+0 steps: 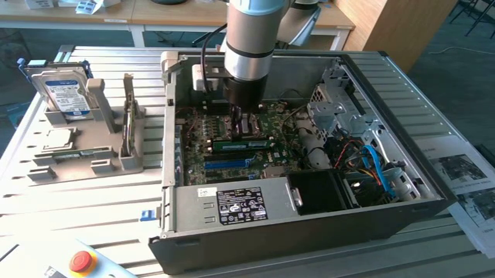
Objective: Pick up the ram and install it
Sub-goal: 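Press down the ram until it locks into place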
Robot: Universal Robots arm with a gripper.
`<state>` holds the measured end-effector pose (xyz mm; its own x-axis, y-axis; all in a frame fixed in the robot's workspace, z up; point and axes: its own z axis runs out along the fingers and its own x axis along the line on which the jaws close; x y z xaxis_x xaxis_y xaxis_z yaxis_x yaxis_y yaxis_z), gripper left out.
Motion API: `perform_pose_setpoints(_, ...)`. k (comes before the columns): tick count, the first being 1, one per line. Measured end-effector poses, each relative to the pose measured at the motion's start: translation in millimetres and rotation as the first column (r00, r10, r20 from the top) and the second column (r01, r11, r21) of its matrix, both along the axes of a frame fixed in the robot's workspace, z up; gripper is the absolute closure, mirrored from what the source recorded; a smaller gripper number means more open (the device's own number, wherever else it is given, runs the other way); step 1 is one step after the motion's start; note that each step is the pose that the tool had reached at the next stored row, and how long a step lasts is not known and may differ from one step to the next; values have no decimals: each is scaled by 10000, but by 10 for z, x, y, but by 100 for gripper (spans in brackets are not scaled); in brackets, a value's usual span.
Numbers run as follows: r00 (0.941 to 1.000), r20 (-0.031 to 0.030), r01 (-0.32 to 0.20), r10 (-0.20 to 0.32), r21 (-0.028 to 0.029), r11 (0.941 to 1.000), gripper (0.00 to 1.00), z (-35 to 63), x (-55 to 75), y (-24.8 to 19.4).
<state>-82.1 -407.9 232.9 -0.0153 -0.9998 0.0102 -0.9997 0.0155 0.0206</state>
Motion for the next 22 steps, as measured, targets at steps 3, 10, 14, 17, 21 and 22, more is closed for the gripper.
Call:
perform_pose_setpoints(3,10000,0,1,-1,-1,10000,90,0,-1,-3)
perform_pose_setpoints(10,10000,-1,0,0,-2,10000,90,-3,-1,-4)
perform_pose_setpoints(14,10000,-1,-1,1,-2,10000,90,-16,0,-4)
perform_pose_setpoints(17,10000,0,-1,1,-1,10000,90,-21,0,-4)
perform_pose_setpoints(21,10000,-1,0,0,-2,10000,90,-32,0,-4)
perform_pose_setpoints(22,10000,-1,0,0,-2,10000,90,-33,0,-4)
